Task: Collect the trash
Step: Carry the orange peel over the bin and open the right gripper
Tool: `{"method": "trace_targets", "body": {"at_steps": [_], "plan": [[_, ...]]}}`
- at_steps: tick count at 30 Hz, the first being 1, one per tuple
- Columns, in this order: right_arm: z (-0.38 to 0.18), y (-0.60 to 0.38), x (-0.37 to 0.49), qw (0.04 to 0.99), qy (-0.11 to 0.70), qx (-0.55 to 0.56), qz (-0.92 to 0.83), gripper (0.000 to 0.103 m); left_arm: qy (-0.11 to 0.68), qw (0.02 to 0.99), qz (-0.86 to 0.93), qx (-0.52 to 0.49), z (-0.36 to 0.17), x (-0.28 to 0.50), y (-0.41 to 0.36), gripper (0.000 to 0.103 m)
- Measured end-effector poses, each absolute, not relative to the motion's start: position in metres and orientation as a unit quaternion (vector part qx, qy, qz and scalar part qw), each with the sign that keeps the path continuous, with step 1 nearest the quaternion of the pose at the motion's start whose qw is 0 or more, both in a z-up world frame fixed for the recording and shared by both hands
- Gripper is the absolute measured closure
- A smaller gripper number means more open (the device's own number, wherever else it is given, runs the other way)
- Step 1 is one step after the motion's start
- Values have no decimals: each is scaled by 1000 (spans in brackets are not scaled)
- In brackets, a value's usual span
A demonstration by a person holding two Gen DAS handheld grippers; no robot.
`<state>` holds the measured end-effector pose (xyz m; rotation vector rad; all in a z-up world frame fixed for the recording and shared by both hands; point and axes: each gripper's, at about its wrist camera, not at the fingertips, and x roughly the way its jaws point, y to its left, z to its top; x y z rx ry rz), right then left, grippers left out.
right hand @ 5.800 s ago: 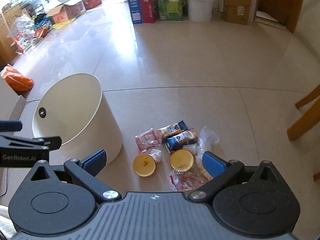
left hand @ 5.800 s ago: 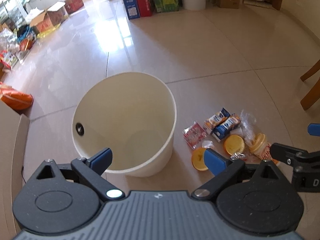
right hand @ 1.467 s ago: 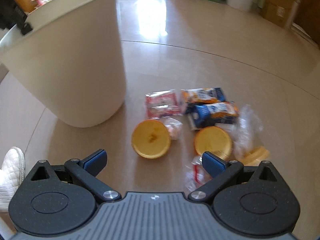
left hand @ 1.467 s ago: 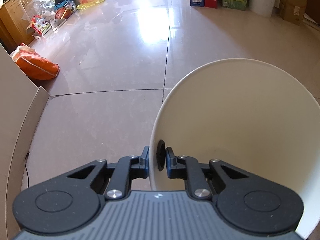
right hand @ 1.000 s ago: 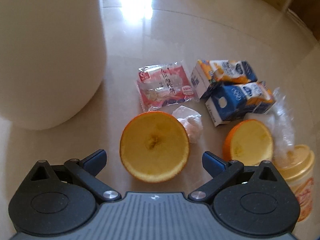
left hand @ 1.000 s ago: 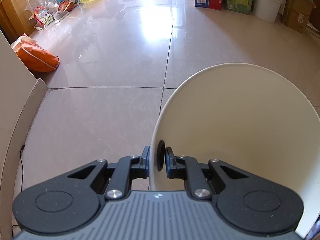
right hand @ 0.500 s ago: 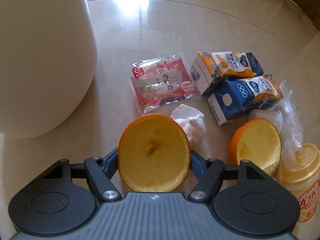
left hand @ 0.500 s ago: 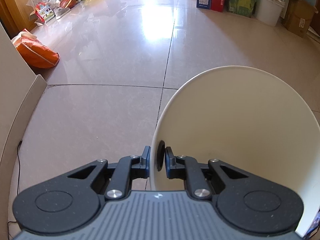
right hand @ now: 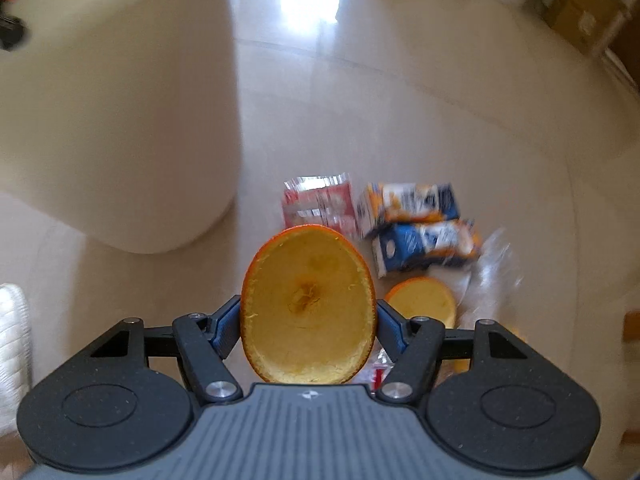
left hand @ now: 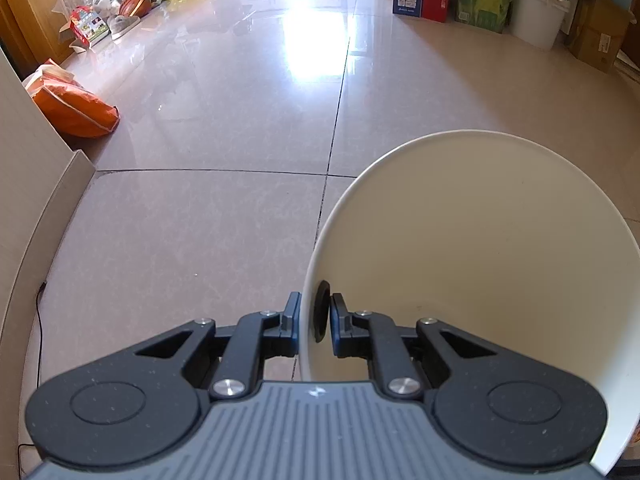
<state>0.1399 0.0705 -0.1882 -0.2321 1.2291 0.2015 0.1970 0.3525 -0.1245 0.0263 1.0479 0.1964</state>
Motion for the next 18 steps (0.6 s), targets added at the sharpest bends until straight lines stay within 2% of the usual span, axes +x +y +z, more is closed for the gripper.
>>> {"method": "trace_targets", "body": {"at_steps": [9,16,17,18], "plan": [[-52,103,148,847,481,-138,179,30,499,861,94,8,-123,197,355,91],[-20,154,170,850,447,-107,256,30,500,861,93,5,-123,197,357,91],[-24,157,173,850,446,-105,260,26,500,861,94,3,-123,197,358,91],[-26,160,174,852,444,-103,258,18,500,861,94,1,-123,197,358,91]]}}
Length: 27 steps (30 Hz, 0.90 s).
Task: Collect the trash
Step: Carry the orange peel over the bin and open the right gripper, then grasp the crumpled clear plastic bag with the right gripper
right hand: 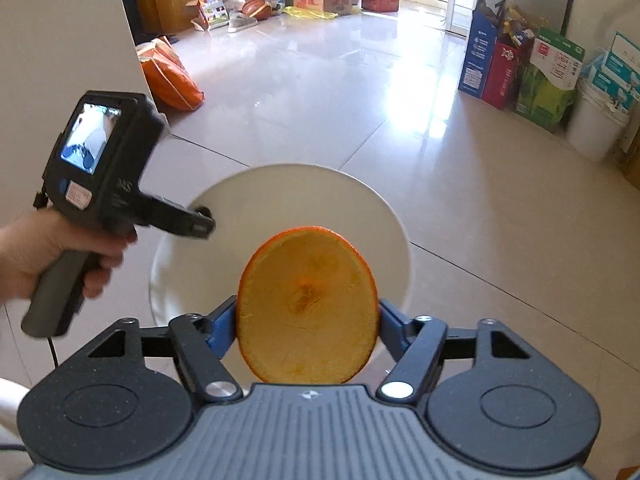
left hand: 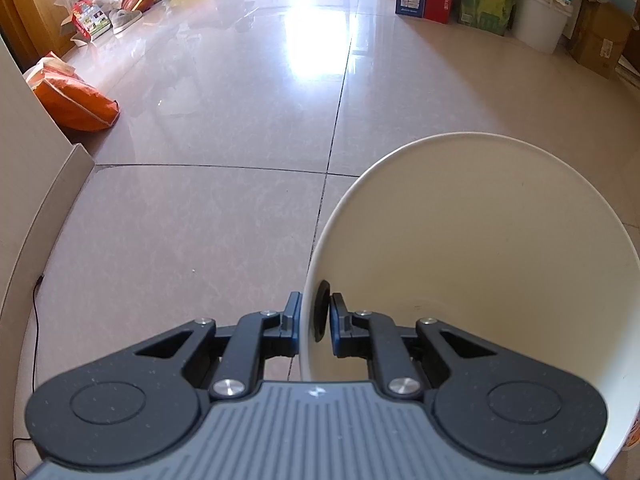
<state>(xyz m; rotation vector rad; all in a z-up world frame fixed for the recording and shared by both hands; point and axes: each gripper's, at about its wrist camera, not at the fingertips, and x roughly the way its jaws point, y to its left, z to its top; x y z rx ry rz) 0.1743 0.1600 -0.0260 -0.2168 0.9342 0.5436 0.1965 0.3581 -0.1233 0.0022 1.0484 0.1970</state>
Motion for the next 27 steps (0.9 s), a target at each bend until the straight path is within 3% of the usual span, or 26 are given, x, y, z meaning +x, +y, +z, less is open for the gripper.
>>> {"method": "trace_targets", "body": {"at_steps": [5,15,27], "plan": [[-22,153,176,860,432,-84,259,2,500,861,93,-1,-123,196,360,91],[-21,105,174,882,416,-82,206,1,500,861,95,-2,-124,196,360,91],[-145,19,113,877,476,-11,71,2,501,860,98,-9,-124,196,361,91]]}}
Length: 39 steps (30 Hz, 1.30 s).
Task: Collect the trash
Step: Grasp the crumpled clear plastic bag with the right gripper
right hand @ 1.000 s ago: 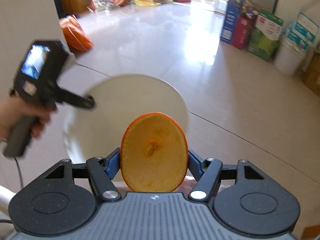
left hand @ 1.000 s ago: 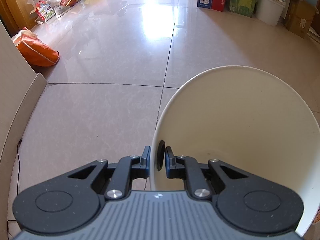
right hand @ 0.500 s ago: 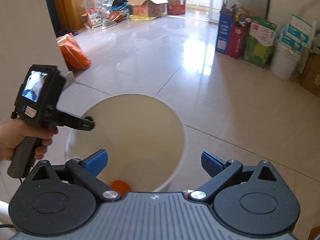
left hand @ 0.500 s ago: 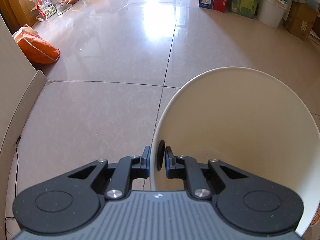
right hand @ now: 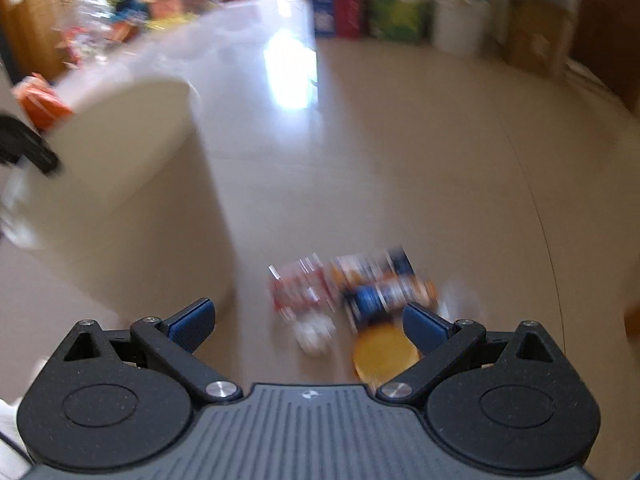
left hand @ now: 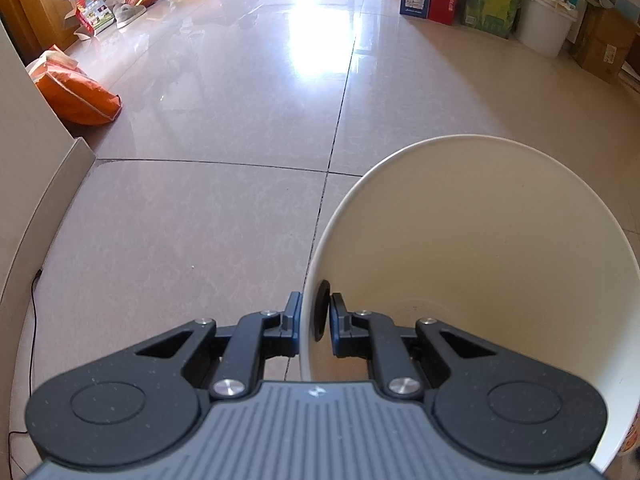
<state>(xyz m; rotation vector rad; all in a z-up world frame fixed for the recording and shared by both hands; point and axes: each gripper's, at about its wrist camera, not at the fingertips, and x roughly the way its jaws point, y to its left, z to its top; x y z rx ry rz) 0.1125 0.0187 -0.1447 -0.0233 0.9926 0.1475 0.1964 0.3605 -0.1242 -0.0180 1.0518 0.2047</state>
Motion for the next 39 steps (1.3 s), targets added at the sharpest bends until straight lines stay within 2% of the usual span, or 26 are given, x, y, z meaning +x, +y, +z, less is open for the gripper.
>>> {"method": "trace_targets", "body": {"at_steps": [7,11,16,20,25,30,31,35,39], "plan": [[-238,5,90,843,535,-52,23,2,502,859,98,-9,-124,197,362,91],[-280,2,87,826,551,-116,22,2,503,859,98,-19,-124,197,364,91],[-314,6,93,803,550,-226,40,2,503,858,97,-18,-124,197,366,91],[-327,8,102,794,547,-260,50,3,504,858,98,-19,-125,197,365,91],[-331,12,113,791,543,-274,63,14,504,857,98,-24,-124,197,366,91],[-330,17,115,783,547,-284,80,46,504,858,98,-25,-124,197,368,91],[-329,17,115,783,548,-285,80,49,505,857,98,-26,-124,197,368,91],[-322,18,113,783,547,-284,81,54,504,857,98,-28,-124,196,369,91],[-306,15,113,790,550,-259,78,54,504,857,98,-29,-124,196,369,91]]}}
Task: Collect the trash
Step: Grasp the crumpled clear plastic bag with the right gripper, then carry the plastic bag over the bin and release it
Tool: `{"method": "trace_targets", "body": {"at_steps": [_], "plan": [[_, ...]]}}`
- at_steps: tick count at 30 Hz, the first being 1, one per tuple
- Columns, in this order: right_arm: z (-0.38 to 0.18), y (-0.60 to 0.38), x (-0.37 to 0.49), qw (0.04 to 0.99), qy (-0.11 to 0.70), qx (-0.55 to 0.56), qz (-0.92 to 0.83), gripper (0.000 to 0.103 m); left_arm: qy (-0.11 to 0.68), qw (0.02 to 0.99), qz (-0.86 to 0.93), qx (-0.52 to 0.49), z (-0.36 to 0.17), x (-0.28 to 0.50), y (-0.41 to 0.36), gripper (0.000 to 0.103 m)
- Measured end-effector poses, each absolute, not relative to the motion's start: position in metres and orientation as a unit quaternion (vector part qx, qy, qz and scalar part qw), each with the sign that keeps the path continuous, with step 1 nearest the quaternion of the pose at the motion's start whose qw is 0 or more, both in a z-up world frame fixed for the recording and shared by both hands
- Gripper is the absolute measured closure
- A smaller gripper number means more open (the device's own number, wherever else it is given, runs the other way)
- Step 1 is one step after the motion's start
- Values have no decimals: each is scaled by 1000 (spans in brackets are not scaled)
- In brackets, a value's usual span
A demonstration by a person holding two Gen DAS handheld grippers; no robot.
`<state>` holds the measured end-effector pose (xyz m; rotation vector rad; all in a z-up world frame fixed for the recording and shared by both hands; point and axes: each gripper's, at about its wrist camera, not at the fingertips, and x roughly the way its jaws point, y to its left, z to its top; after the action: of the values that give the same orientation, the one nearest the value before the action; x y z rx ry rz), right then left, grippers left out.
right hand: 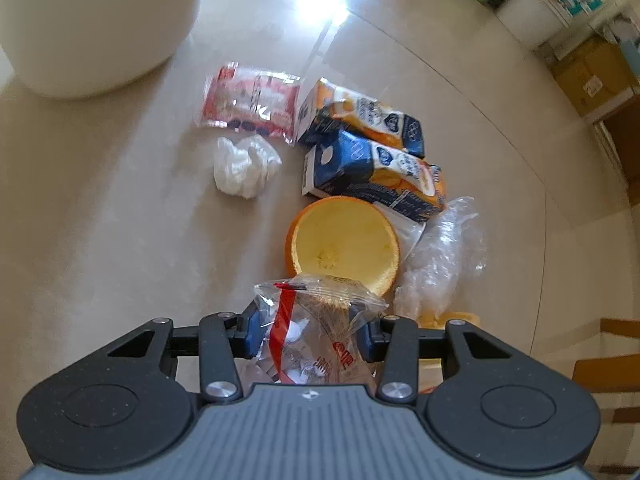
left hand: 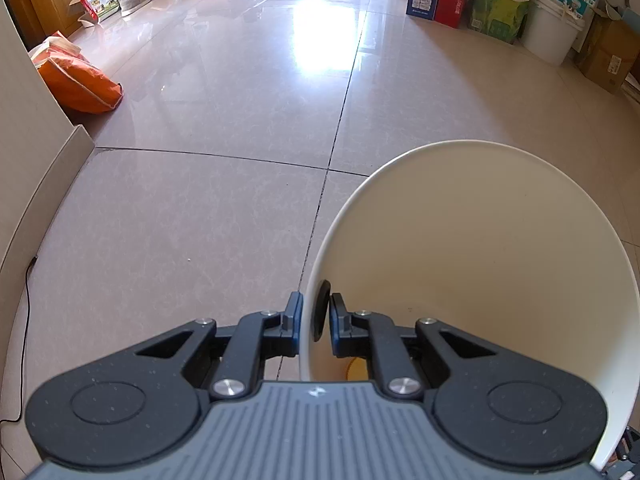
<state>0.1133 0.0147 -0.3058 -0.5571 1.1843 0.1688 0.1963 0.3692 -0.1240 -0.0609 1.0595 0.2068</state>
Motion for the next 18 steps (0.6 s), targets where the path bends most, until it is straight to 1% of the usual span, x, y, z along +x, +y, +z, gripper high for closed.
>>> {"method": "trace_targets", "body": {"at_steps": [5,11,18], "plan": [[-266,15,113,801,550,-221,84,54,504,857,99,-26,-124,197,369,91],[-188,36,119,815,534,-182,136,54,505,857,100,-19,-125,198,365,91],[-90,86,140,840,463,-177,220,54,506,856,102,-19,-124,199,363,91]]}}
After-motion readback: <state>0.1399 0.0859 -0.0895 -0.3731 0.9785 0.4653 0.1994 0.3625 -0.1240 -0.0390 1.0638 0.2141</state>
